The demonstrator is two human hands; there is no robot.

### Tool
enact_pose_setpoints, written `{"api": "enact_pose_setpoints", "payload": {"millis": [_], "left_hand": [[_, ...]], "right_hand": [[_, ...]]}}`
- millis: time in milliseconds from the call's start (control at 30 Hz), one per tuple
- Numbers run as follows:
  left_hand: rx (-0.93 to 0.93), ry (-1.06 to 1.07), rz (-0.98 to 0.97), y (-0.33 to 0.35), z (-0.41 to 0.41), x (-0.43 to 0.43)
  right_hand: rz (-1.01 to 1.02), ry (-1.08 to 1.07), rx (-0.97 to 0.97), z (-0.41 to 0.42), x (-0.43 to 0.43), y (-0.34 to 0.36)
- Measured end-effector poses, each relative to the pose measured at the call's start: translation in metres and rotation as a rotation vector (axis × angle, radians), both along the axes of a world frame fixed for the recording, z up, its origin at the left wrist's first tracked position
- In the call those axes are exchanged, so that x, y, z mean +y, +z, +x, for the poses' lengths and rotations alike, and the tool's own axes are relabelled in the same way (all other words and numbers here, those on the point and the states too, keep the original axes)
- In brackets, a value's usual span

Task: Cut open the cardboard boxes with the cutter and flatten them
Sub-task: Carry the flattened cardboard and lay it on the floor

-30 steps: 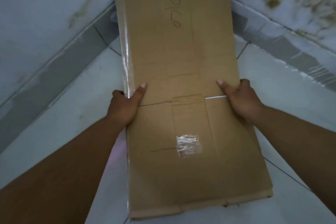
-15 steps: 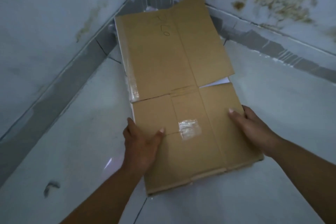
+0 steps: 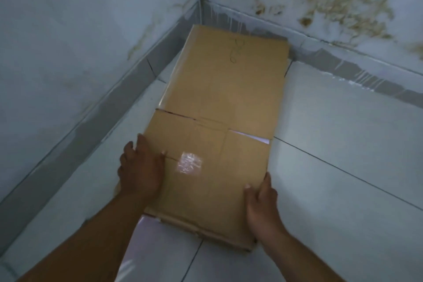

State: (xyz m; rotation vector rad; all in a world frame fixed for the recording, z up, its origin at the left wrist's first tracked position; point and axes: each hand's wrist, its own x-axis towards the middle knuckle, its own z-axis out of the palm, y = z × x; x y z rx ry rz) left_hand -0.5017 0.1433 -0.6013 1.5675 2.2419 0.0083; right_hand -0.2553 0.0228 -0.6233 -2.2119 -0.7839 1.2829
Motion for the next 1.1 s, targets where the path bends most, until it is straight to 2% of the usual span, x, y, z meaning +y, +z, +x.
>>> {"api": "enact_pose_setpoints", "payload": {"millis": [100, 200, 300, 367, 433, 533, 600, 667, 700, 800, 867, 967, 1100], "left_hand": [[0.174, -0.173, -0.006, -0.006, 0.001, 0.001], [0.228, -0.267, -0.113, -0.003, 0.006, 0.003], [0.314, -0.341, -0.142, 0.014, 0.014, 0.007], [0.278, -0.376, -0.113, 0.029, 0.031, 0.000], [0.104, -0.431, -0.072, 0.040, 0.054, -0.021], [-0.063, -0.536, -0.160, 0.044, 0.066, -0.065], [-0.069, -0.565, -0.234, 0.035, 0.054, -0.081], [-0.014, -0.624, -0.246, 0.025, 0.035, -0.086], [0.027, -0.666, -0.238, 0.020, 0.026, -0.085], [0.116, -0.753, -0.161, 0.005, 0.011, -0.082], [0.112, -0.728, -0.142, -0.001, 0.012, -0.085], [0.116, -0.694, -0.091, -0.012, 0.013, -0.092], [0.159, -0.721, 0.030, -0.029, 0.010, -0.092]], "right_hand": [[0.012, 0.083, 0.038, 0.005, -0.003, 0.007], [0.007, 0.009, -0.098, 0.005, -0.001, 0.025], [0.038, -0.083, -0.067, -0.019, 0.008, 0.036], [0.045, -0.199, -0.009, -0.036, 0.017, 0.033], [0.047, -0.292, 0.043, -0.046, 0.025, 0.028], [0.089, -0.336, 0.239, -0.059, 0.026, 0.030], [0.126, -0.270, 0.388, -0.070, 0.028, 0.028], [0.131, -0.166, 0.447, -0.073, 0.039, 0.034], [0.134, -0.117, 0.441, -0.073, 0.045, 0.035], [0.136, -0.171, 0.269, -0.055, 0.060, 0.043], [0.059, -0.229, 0.182, -0.039, 0.063, 0.049], [-0.010, -0.147, 0.032, -0.022, 0.062, 0.032], [-0.120, -0.252, 0.083, -0.015, 0.067, 0.015]]}}
